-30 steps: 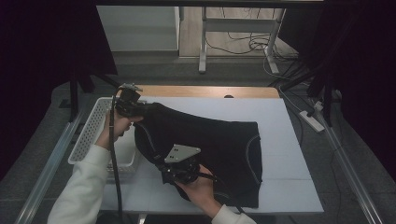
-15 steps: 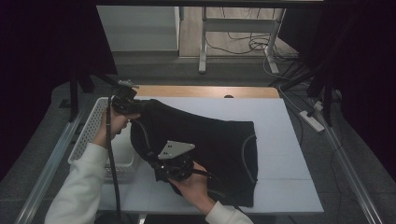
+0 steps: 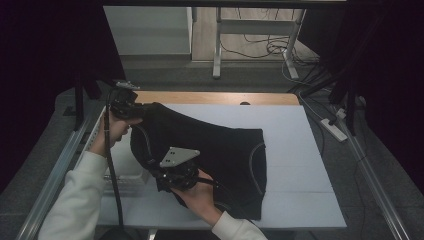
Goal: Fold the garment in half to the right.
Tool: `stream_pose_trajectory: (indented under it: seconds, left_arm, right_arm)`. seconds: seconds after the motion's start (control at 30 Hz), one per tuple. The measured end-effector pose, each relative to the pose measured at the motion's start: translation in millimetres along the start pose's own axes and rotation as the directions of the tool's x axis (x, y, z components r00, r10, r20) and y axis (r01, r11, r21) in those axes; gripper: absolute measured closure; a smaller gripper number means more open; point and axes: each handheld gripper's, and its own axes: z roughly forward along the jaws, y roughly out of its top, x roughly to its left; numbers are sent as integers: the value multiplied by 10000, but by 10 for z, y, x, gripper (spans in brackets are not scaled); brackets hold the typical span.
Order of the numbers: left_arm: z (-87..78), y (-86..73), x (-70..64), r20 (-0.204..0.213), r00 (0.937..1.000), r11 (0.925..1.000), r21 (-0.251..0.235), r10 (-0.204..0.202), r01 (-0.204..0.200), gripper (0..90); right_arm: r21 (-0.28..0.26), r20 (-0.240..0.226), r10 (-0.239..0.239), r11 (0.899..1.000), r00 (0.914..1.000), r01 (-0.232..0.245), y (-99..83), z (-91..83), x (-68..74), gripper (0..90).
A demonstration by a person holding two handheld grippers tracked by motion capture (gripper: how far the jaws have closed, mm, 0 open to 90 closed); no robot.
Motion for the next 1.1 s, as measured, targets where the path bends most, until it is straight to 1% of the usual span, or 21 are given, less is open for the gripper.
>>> stream_pose_trajectory:
  seconds: [0.1,0.2,0.23,0.27,0.57,0.63,0.87,1.1]
  left_arm:
    - [26,-9,-23,38,10000,10000,23,-1,1,808]
    - [102,-25,-65,98,10000,9999,107,7,-8,808]
    - [102,-25,-65,98,10000,9999,107,7,-8,808]
    - [142,-24,-92,140,9999,9999,136,23,-25,808]
    - [273,40,-192,284,9993,9995,214,225,-231,808]
    - [286,42,-204,303,9993,9995,212,220,-227,808]
    - [397,63,-289,403,9988,9993,266,269,-280,807]
    - [472,107,-375,467,9981,9988,273,402,-416,807]
  right_arm:
    - [-20,33,47,10000,10000,-47,-22,-24,-7,783]
    - [114,112,108,9999,9999,-109,-80,-56,-17,783]
    - [131,144,140,9998,9998,-142,-99,-67,-20,783]
    - [157,161,170,9997,9997,-173,-120,-81,-25,782]
    - [283,142,422,9987,9990,-426,-226,-150,-93,781]
    - [320,148,429,9985,9990,-433,-237,-158,-98,781]
    - [409,398,493,9979,9980,-509,-331,-286,-122,780]
    - [503,506,577,9969,9970,-603,-399,-374,-155,780]
